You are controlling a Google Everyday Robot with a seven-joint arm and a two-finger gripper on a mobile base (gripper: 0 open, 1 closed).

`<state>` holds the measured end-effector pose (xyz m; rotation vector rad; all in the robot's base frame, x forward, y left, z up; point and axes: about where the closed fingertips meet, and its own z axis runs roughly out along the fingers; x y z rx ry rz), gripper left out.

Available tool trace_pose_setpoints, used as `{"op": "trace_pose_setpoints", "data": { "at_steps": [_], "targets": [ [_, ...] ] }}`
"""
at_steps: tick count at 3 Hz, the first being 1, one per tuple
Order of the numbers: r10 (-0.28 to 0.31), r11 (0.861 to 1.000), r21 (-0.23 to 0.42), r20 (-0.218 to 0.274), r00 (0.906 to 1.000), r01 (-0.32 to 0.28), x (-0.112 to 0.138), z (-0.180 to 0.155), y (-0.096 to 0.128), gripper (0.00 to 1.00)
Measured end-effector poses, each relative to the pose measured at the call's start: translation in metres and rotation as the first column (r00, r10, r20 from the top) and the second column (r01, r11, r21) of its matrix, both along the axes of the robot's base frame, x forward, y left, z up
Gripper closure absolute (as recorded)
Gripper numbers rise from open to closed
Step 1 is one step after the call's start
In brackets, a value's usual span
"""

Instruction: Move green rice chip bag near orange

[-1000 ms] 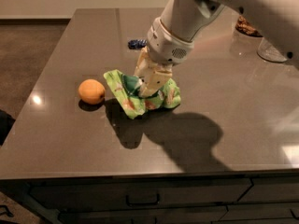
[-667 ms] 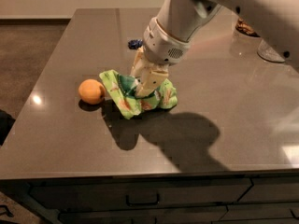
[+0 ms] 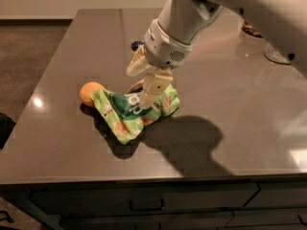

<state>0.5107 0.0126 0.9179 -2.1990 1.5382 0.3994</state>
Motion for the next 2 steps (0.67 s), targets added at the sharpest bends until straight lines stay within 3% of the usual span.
{"op": "trace_pose_setpoints", "data": {
  "at_steps": [2],
  "targets": [
    [0.001,1.0,0.0,0.001,1.0,-0.001,-0.0002,0.0,0.0011,0.0]
  ]
}}
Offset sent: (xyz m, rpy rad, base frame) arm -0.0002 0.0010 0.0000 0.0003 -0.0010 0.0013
